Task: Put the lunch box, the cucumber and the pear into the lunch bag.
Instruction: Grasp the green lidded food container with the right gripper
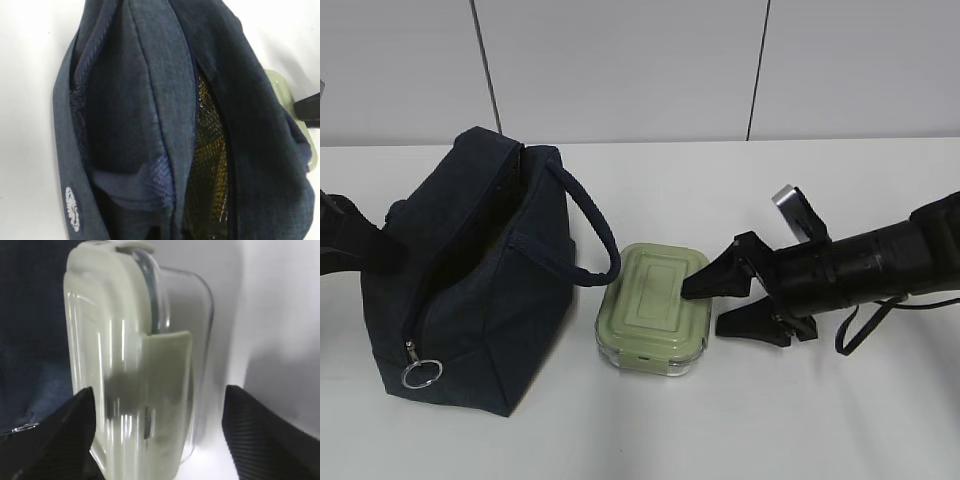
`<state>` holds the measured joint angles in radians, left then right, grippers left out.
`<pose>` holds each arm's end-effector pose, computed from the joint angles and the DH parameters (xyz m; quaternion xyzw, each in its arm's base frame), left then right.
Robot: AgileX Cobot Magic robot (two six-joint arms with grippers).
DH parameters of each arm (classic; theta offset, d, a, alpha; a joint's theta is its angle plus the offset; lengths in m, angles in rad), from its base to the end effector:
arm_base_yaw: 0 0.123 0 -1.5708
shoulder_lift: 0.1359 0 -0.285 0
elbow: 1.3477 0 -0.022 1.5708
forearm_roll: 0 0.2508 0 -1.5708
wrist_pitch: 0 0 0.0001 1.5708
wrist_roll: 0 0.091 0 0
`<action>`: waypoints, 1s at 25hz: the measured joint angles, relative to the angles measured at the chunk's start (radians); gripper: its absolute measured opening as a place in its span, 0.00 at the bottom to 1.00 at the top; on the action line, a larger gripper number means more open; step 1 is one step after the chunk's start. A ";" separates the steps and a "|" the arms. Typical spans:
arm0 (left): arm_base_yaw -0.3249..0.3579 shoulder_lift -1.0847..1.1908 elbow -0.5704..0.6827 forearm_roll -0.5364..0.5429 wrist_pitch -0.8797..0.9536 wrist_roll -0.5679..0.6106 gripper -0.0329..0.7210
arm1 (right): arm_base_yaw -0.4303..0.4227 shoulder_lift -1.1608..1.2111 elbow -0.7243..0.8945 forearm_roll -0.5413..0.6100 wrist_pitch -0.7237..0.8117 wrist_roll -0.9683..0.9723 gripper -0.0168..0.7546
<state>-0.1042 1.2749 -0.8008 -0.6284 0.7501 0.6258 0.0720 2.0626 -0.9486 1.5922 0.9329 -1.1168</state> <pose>0.2327 -0.0610 0.2585 0.1676 0.9302 -0.1930 0.2633 0.3392 0.0978 0.1050 0.0535 0.8646 0.4843 0.1229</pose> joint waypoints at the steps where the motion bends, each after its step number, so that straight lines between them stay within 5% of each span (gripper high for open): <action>1: 0.000 0.000 0.000 0.000 0.000 0.000 0.05 | 0.000 0.008 0.000 0.007 0.008 -0.008 0.80; 25: 0.000 0.000 0.000 0.000 -0.008 0.000 0.05 | 0.061 0.043 0.000 0.156 0.003 -0.201 0.79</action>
<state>-0.1042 1.2749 -0.8008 -0.6284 0.7425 0.6258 0.1327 2.1055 -0.9486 1.7485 0.9357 -1.3181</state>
